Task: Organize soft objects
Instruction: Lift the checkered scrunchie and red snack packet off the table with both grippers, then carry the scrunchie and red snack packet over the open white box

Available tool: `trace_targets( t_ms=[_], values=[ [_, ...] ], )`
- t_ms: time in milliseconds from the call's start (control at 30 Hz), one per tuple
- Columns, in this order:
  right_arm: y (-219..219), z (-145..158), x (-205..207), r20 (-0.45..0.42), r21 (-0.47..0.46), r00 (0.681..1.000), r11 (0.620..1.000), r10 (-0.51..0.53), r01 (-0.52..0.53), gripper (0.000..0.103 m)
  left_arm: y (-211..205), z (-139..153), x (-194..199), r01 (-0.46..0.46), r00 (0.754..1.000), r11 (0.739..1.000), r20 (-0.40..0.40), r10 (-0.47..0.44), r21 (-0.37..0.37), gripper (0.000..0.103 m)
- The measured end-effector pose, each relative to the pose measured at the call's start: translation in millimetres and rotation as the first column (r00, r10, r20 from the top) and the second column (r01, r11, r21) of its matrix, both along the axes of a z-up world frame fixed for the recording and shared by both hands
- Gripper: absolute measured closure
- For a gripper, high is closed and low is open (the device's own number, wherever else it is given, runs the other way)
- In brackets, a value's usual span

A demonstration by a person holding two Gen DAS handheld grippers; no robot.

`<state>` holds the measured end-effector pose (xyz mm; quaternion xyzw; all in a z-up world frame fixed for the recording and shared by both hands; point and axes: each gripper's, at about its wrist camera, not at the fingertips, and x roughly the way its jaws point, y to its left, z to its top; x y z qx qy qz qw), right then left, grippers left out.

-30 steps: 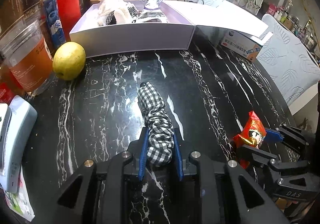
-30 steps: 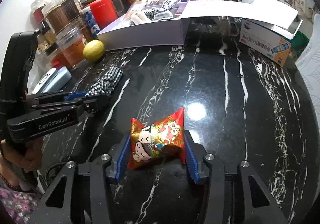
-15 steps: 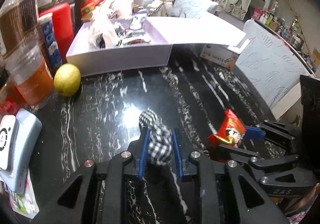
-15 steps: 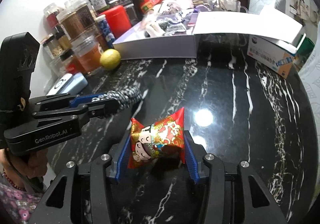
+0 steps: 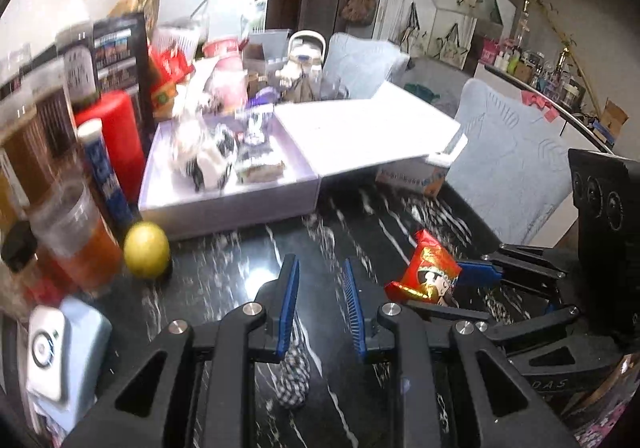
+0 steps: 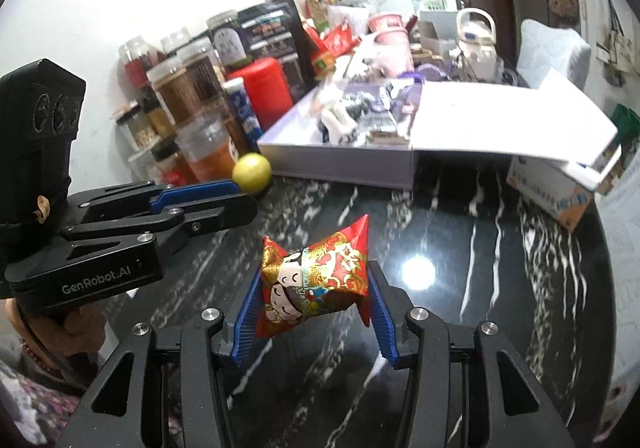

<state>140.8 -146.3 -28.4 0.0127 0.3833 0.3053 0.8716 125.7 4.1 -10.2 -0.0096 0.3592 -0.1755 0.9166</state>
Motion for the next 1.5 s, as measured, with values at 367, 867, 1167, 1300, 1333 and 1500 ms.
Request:
trace_targets(
  t_ms=[367, 867, 1167, 1300, 1333, 1500],
  values=[
    [3.8, 22.1, 24.2, 0.057, 0.022, 0.998, 1.000, 0.002, -0.004, 0.054, 10.9, 21.2, 16.1, -0.048, 0.996, 0.999, 0.072, 0.046, 0.026, 0.080],
    [1.4, -18.9, 18.4, -0.072, -0.002, 0.997, 0.999, -0.036, 0.036, 0.053, 23.8, -68.1, 20.2, -0.107, 0.961, 0.992, -0.249, 0.120, 0.067, 0.080],
    [-13.1, -38.3, 11.8, -0.127, -0.022, 0.988, 0.996, -0.088, 0.086, 0.052, 12.5, -97.5, 19.7, -0.120, 0.939, 0.989, -0.313, 0.141, 0.085, 0.072],
    [-19.0, -43.2, 11.0, -0.146, -0.014, 0.984, 0.995, -0.101, 0.100, 0.052, 11.2, -97.8, 20.9, -0.123, 0.936, 0.990, -0.324, 0.140, 0.072, 0.043],
    [-20.1, -44.0, 10.6, -0.149, -0.012, 0.983, 0.995, -0.104, 0.103, 0.052, 10.6, -97.7, 20.6, -0.123, 0.936, 0.990, -0.324, 0.140, 0.073, 0.040],
    [-25.0, -47.2, 10.0, -0.152, -0.013, 0.981, 0.993, -0.118, 0.117, 0.052, 3.6, -103.3, 21.0, -0.099, 0.931, 0.992, -0.344, 0.121, 0.080, 0.038]
  ],
)
